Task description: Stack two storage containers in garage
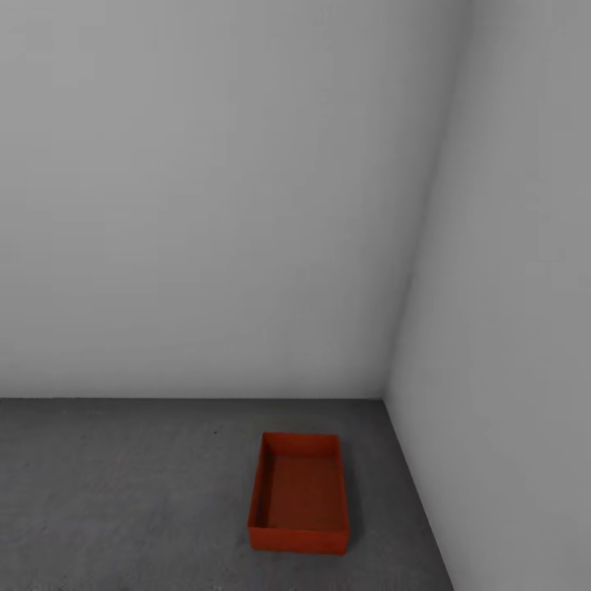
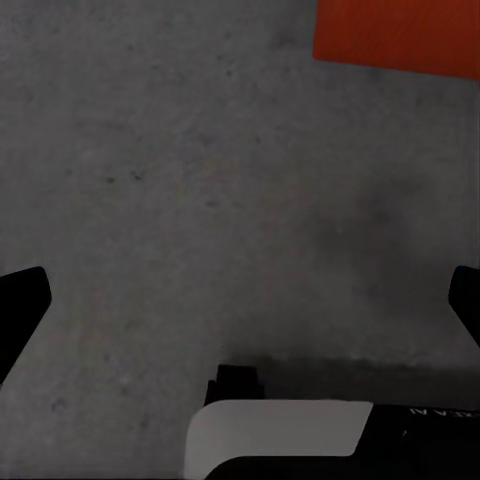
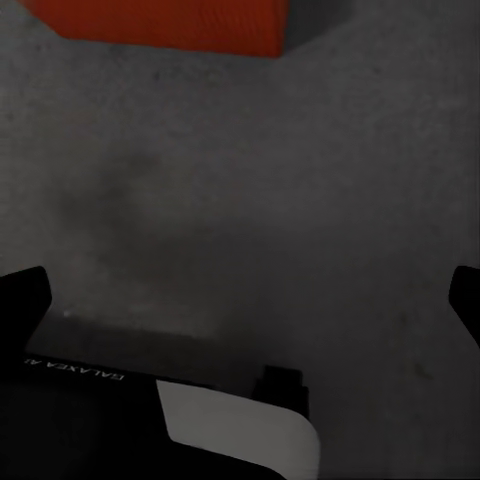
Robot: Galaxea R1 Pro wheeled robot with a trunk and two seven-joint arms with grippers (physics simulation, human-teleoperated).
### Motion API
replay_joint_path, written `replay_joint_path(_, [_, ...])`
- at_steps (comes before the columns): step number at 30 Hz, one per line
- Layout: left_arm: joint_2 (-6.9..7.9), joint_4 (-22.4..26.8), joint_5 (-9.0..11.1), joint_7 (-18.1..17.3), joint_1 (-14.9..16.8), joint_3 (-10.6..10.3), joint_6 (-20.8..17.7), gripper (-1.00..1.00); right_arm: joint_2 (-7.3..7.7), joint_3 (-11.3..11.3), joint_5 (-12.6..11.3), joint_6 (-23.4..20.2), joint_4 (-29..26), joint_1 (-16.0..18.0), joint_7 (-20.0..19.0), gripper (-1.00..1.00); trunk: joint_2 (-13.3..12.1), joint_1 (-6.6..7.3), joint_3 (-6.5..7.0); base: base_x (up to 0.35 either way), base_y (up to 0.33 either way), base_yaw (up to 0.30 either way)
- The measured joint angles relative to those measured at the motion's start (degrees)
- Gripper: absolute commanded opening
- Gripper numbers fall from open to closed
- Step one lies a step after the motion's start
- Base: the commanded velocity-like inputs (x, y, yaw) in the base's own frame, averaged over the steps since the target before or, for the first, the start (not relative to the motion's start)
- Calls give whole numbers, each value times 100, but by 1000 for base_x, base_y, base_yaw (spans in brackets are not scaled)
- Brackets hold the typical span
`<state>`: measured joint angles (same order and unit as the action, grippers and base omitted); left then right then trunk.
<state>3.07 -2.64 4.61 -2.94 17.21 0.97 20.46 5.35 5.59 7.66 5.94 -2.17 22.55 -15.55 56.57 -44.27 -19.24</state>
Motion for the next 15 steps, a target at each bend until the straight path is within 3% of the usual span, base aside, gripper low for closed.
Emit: replay_joint_path(15, [-9,0,0,0,-2,-3,0,100,0,0,0,-1,0,0,0,100,-602,330,410,-337,0,0])
